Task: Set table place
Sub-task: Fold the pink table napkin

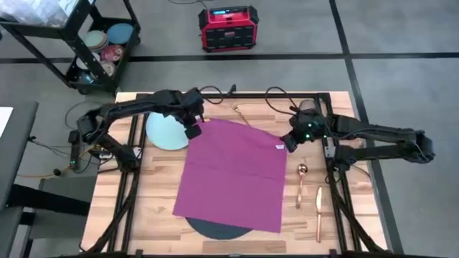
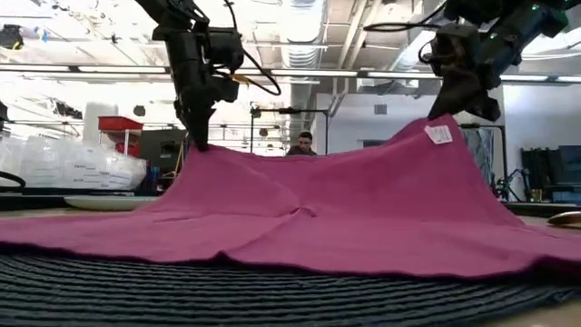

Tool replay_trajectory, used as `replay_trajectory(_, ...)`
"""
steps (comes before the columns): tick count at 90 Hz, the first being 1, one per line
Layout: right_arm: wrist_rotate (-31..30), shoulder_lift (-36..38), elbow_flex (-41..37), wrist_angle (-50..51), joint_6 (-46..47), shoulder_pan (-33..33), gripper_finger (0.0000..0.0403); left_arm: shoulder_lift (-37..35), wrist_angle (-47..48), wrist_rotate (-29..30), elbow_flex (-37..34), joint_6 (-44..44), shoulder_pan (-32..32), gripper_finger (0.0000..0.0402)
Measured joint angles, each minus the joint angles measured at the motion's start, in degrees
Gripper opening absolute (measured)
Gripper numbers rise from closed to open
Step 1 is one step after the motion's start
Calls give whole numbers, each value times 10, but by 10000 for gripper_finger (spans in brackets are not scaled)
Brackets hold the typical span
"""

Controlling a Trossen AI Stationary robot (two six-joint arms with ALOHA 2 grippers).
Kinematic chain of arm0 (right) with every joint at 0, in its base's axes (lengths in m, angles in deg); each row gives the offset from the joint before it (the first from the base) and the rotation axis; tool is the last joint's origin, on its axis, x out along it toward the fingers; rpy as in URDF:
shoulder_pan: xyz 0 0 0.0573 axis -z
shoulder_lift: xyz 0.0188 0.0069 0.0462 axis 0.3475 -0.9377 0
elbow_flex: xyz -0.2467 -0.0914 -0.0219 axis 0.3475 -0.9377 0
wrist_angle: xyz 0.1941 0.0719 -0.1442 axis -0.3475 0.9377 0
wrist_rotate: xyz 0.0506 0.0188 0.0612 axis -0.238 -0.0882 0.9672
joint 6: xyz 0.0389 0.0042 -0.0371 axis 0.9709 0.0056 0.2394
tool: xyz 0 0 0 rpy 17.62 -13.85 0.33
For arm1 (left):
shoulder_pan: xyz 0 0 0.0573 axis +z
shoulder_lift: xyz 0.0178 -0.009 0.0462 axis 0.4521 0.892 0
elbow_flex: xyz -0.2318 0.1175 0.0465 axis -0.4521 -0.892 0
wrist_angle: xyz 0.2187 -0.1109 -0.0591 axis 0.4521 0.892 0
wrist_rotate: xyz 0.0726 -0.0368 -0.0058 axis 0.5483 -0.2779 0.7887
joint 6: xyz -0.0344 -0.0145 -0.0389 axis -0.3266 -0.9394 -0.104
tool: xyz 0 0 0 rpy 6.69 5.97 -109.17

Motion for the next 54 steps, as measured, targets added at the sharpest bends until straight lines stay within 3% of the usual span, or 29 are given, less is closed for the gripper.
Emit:
replay_trajectory(29,-9,59,0,1,59,-67,0,-68,48,-8,0,-16,-31,0)
replay_trajectory(54,-10,61,0,-10,90,-125,0,-130,73,-31,0,-68,-72,0)
